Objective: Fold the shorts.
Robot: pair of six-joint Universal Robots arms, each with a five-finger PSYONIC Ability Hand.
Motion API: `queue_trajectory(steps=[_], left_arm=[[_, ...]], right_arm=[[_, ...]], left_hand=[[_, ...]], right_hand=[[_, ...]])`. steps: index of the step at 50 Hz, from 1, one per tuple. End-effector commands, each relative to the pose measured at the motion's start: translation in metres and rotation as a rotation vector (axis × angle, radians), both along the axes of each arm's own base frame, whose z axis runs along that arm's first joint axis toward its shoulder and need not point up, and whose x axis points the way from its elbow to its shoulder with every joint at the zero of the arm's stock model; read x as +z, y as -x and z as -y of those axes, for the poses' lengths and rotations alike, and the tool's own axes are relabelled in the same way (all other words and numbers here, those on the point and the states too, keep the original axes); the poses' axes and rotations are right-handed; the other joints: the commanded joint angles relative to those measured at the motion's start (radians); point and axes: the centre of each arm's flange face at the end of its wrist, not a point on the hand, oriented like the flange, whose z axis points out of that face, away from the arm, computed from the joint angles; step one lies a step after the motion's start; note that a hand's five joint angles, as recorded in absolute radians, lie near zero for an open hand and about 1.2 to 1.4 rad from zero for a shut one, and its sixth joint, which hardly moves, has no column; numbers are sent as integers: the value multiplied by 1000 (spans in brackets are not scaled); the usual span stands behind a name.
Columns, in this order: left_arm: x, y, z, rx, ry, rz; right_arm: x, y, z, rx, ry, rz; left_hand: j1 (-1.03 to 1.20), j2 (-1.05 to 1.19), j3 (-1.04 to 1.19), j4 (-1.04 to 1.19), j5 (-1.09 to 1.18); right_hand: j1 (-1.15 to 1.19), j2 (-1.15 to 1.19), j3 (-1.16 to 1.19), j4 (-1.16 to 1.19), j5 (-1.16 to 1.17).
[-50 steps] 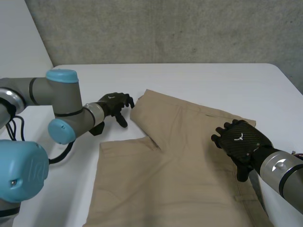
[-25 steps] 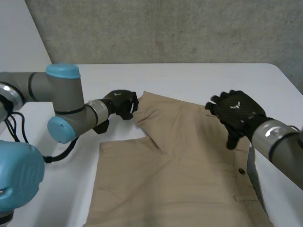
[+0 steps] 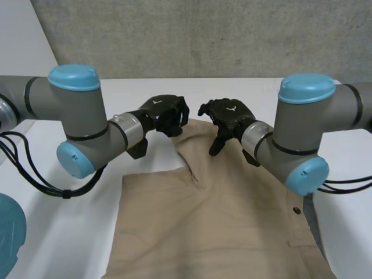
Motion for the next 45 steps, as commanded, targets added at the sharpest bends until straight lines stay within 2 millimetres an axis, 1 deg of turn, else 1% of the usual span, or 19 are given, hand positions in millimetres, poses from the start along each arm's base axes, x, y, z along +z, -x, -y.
queue_trajectory(steps=[1,3,5,8,9,11,12,14,15,16,19,23,28,29,30,31,39,43,45], left_arm=[[-2,3,-5,-17,-1,4],[-2,3,-5,-17,-1,3],[-2,2,-5,-17,-2,2],[-2,2,-5,-16,-5,1],[-2,2,-6,-16,-6,2],[-1,2,-6,-16,-5,1],[-1,2,-6,-16,-5,1],[-1,1,-7,-16,-7,3],[-1,1,-7,-18,-8,2],[-2,1,-7,-16,-7,3],[-1,1,-7,-18,-8,2],[-1,1,-7,-16,-9,1],[0,0,-6,-13,-7,-1],[-1,0,-6,-13,-7,1],[-1,0,-6,-13,-9,1],[-1,0,-6,-13,-6,2],[-1,1,-3,-12,13,-9],[0,1,-3,-11,15,-11],[0,1,-3,-11,15,-11]], right_arm=[[-16,-11,26,-43,-11,35],[-19,-12,27,-44,-15,34],[-24,-15,31,-44,-35,41],[-28,-17,33,-42,-61,62],[-31,-18,35,-41,-75,80],[-34,-20,36,-36,-94,97],[-34,-22,37,-27,-105,116],[-34,-23,38,-23,-108,124],[-33,-23,39,-18,-112,138],[-32,-24,39,-17,-111,144],[-29,-22,43,-27,-106,156],[-19,-22,47,-30,-79,174],[-16,-22,48,-37,-72,175],[-16,-21,47,-39,-77,172],[-17,-21,46,-40,-83,168],[-17,-20,45,-42,-92,162],[-17,-18,39,-35,-135,142],[-15,-19,38,-28,-133,143],[-18,-22,36,-21,-137,140]], left_hand=[[266,204,210,197,237],[266,204,210,197,237],[266,204,210,197,237],[266,204,210,197,237],[266,204,210,197,237],[266,204,210,197,237],[266,204,210,197,237],[266,204,210,197,237],[266,204,210,197,237],[266,204,210,197,237],[266,204,210,197,237],[266,204,210,197,237],[266,204,210,197,237],[266,204,210,197,237],[266,204,210,197,237],[266,204,210,197,237],[266,204,210,197,237],[266,204,210,197,237],[266,204,210,197,237]], right_hand=[[319,270,269,268,273],[358,308,308,306,311],[551,501,501,499,505],[648,599,598,597,602],[747,698,698,696,701],[827,778,777,776,781],[912,862,862,860,866],[956,907,907,905,910],[1070,1021,1020,1019,1024],[1123,1073,1073,1071,1076],[1123,1073,1073,1072,1077],[1123,1073,1073,1072,1077],[1123,1073,1073,1072,1077],[813,764,763,762,767],[653,603,603,602,607],[599,550,549,548,553],[566,517,517,515,520],[522,473,473,471,476],[508,458,458,456,461]])
